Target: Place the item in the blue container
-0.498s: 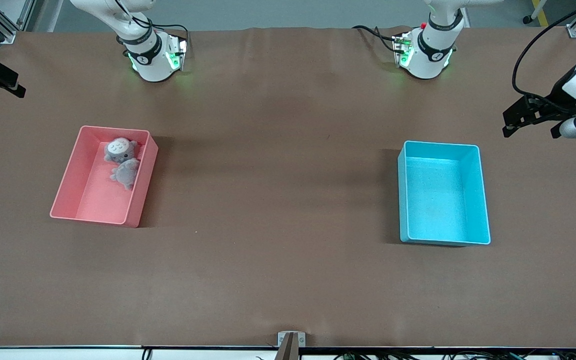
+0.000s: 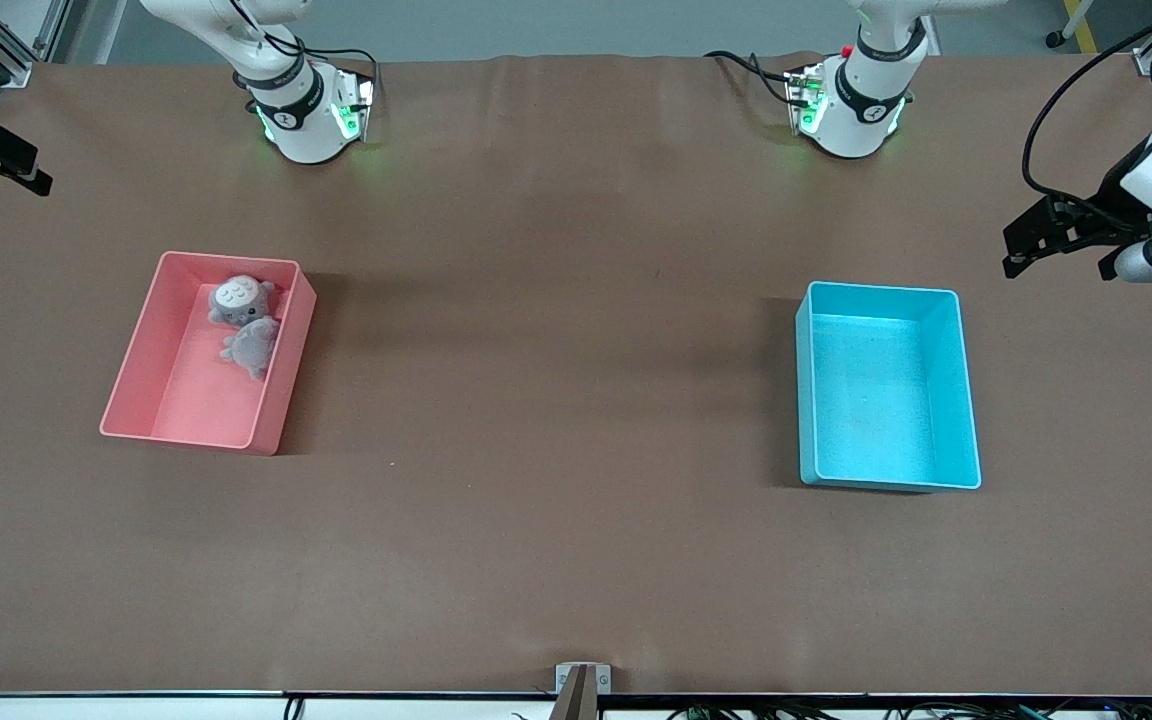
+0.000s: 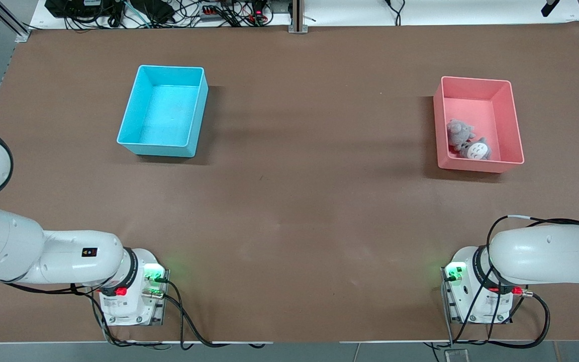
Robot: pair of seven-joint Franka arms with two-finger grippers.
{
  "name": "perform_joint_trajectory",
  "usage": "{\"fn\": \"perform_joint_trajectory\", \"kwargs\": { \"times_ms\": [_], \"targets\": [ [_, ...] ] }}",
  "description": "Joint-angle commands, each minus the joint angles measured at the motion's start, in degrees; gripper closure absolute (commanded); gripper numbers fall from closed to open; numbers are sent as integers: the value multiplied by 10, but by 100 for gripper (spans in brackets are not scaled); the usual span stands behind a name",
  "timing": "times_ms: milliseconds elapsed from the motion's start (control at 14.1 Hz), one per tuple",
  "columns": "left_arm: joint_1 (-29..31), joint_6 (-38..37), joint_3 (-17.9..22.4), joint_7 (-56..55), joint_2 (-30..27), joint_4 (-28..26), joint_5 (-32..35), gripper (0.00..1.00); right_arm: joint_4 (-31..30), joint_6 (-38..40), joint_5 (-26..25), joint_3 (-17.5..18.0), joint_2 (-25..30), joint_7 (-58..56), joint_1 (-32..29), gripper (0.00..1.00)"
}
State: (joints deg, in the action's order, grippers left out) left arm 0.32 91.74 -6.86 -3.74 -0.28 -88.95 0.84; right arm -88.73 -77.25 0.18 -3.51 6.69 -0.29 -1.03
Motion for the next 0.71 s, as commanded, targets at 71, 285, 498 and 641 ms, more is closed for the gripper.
{"fn": "perform_joint_trajectory", "kwargs": {
  "times_ms": [71, 285, 498, 641],
  "targets": [
    [4, -8, 0, 10, 9, 11, -5, 0, 8, 0, -4, -3, -5, -5, 4, 0],
    [4, -8, 0, 10, 11, 8, -6, 0, 7, -22, -3, -2, -5, -20, 5, 0],
    [4, -9, 0, 10, 11, 4, -6, 0, 7, -26, 2, -3, -5, -37, 2, 0],
    [4, -10, 0, 10, 11, 3, -6, 0, 8, -23, 11, -4, -5, -32, 0, 0]
  ]
}}
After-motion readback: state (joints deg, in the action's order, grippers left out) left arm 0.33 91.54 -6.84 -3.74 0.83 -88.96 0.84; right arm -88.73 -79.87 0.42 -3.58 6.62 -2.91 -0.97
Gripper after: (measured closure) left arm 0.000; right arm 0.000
